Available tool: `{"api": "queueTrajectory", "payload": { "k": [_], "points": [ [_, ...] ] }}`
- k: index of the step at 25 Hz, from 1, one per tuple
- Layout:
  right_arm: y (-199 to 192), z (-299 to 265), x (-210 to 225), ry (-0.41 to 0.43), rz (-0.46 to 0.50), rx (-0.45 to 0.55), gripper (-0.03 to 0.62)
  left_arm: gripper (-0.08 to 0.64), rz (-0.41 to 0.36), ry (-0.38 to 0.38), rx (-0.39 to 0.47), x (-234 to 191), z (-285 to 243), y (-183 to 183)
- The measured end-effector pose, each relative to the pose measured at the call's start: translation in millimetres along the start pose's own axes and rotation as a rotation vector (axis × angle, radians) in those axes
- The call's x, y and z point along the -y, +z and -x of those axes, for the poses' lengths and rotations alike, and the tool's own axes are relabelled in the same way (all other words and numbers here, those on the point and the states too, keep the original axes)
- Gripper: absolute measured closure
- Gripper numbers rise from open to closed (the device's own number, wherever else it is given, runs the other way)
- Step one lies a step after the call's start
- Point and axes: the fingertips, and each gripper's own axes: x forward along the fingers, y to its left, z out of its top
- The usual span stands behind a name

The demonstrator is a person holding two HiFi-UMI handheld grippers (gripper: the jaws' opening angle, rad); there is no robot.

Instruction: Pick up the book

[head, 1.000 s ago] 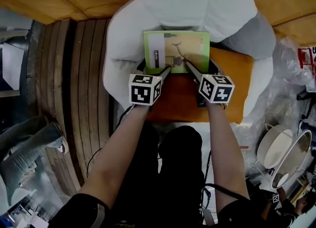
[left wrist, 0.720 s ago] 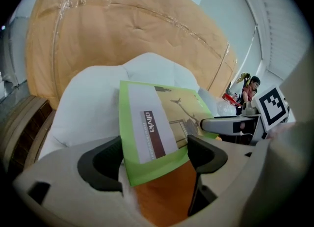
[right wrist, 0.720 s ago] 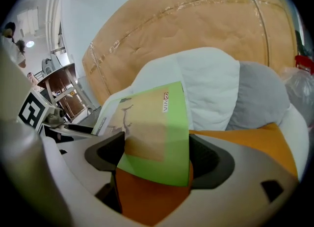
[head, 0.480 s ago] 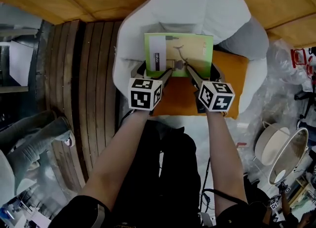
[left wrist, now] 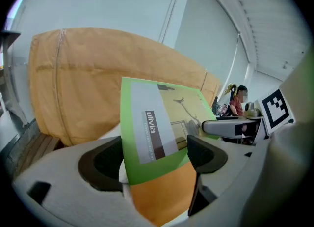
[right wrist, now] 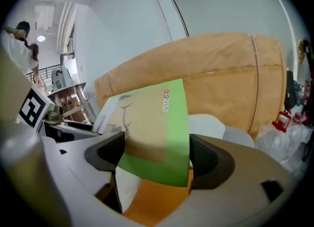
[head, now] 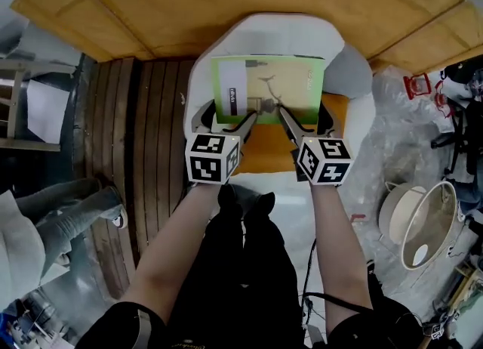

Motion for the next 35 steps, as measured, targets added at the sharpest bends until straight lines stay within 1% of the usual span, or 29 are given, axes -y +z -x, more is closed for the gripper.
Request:
{"api": "queueTrajectory", "payload": {
  "k": [2,4,7,9,12,16,20,23,26,29,32,35],
  "points": [
    [26,29,-12,-0.015,0.016,0.052,0.202,0.164,-0.047,-0.013,0.045,13,27,27],
    [42,61,-26,-0.030,0.037,0.086,0.202,0.164,-0.093,-0.033,0.068,28,57,44],
    [73,99,-43,-0.045,0.056,0.128,0.202,0.164,-0.141,-0.060,0.124,49,96,76],
    [96,119,-52,-0.057,0.080,0.152,0.202,0.166,-0.163,-0.067,0.155,58,117,97],
    [134,148,-66,-0.070,0.111,0.207,0.202,0.166,-0.178,-0.063,0.208,71,147,131],
    [194,192,-85,-0.084,0.168,0.330,0.202,0.166,-0.234,-0.065,0.340,94,194,190],
    [251,242,-108,-0.087,0.213,0.472,0.202,0.166,-0.307,-0.063,0.500,120,251,248],
    [289,277,-125,-0.089,0.262,0.576,0.202,0.166,-0.358,-0.056,0.613,139,291,282],
    [315,305,-142,-0.089,0.310,0.650,0.202,0.166,-0.407,-0.039,0.698,150,324,305],
    [325,328,-153,-0.093,0.343,0.701,0.202,0.166,-0.427,-0.036,0.754,162,348,313],
    [327,339,-159,-0.096,0.362,0.728,0.202,0.166,-0.435,-0.033,0.783,167,359,313],
    [332,343,-163,-0.099,0.376,0.740,0.202,0.166,-0.429,-0.025,0.791,167,365,316]
  ]
}}
